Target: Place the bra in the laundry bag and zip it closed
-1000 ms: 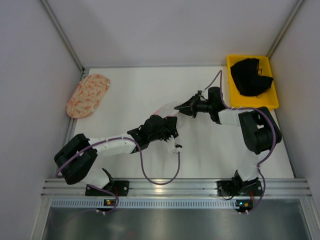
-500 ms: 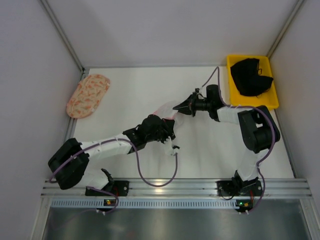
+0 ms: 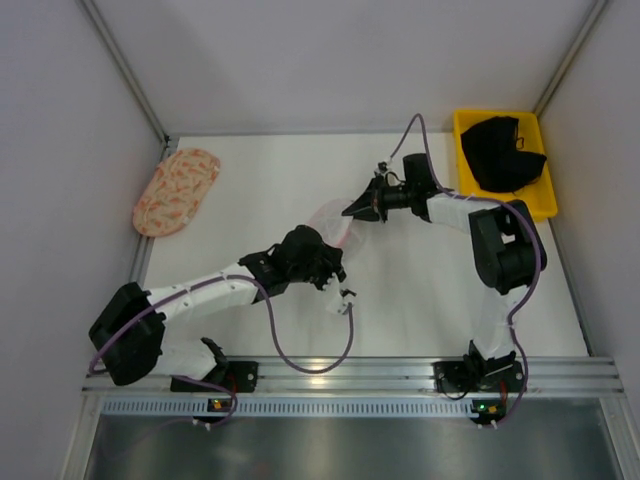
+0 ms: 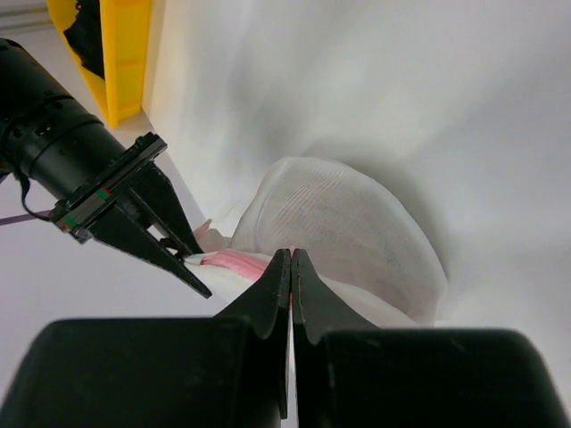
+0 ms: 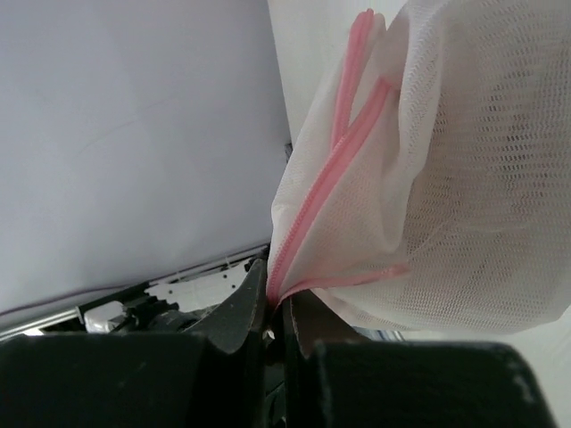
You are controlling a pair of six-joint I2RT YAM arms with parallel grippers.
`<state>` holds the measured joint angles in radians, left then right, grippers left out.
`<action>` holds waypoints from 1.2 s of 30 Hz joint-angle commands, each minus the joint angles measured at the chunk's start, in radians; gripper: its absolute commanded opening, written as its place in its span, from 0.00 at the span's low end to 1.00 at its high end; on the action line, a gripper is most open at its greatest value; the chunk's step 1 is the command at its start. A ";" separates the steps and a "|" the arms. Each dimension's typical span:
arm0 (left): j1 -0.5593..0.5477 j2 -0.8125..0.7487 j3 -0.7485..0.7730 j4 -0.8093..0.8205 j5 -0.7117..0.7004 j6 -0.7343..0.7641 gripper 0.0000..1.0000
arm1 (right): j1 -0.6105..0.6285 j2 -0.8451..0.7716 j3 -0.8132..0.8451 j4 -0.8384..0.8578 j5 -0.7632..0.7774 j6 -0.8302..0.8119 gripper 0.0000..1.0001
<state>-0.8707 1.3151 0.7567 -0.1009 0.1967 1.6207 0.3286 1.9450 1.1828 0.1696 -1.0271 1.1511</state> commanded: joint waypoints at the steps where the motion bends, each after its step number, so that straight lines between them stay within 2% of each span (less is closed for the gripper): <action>1: -0.011 0.055 0.071 -0.100 0.055 -0.132 0.00 | -0.028 -0.009 0.106 -0.123 0.055 -0.175 0.08; 2: -0.011 0.068 0.084 -0.088 0.044 -0.159 0.00 | -0.028 -0.020 0.115 -0.148 0.055 -0.221 0.22; 4: -0.011 0.108 0.124 -0.057 0.021 -0.215 0.00 | -0.039 -0.034 0.118 -0.197 0.055 -0.260 0.37; 5: -0.011 0.133 0.134 -0.045 0.011 -0.231 0.00 | -0.046 -0.049 0.121 -0.253 0.056 -0.301 0.49; 8: -0.011 0.160 0.151 0.015 -0.014 -0.254 0.00 | -0.077 -0.083 0.139 -0.410 0.081 -0.416 0.65; 11: -0.011 0.182 0.168 0.046 -0.017 -0.263 0.00 | -0.099 -0.121 0.144 -0.563 0.125 -0.546 0.66; 15: -0.013 0.203 0.196 0.058 -0.014 -0.286 0.00 | -0.097 -0.159 0.120 -0.631 0.154 -0.616 0.67; 19: -0.014 0.216 0.208 0.086 -0.016 -0.292 0.00 | -0.085 -0.184 0.065 -0.599 0.092 -0.567 0.59; 24: -0.014 0.216 0.220 0.092 -0.002 -0.304 0.00 | -0.014 -0.187 0.026 -0.487 0.070 -0.490 0.57; 28: -0.014 0.216 0.221 0.092 0.001 -0.309 0.00 | 0.018 -0.129 0.057 -0.470 0.071 -0.467 0.55; 31: -0.016 0.214 0.216 0.092 0.003 -0.312 0.00 | 0.018 -0.101 0.089 -0.459 0.085 -0.465 0.25; 32: -0.016 0.207 0.205 0.092 0.006 -0.309 0.00 | 0.012 -0.098 0.100 -0.461 0.090 -0.465 0.09; 34: -0.016 0.199 0.193 0.092 0.012 -0.312 0.00 | 0.009 -0.087 0.122 -0.459 0.091 -0.465 0.00; 36: -0.016 0.184 0.181 0.078 0.021 -0.329 0.00 | 0.000 -0.080 0.138 -0.463 0.093 -0.470 0.00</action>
<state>-0.8810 1.5322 0.9405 -0.0521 0.1715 1.3247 0.3412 1.8606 1.2480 -0.3386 -0.9405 0.6834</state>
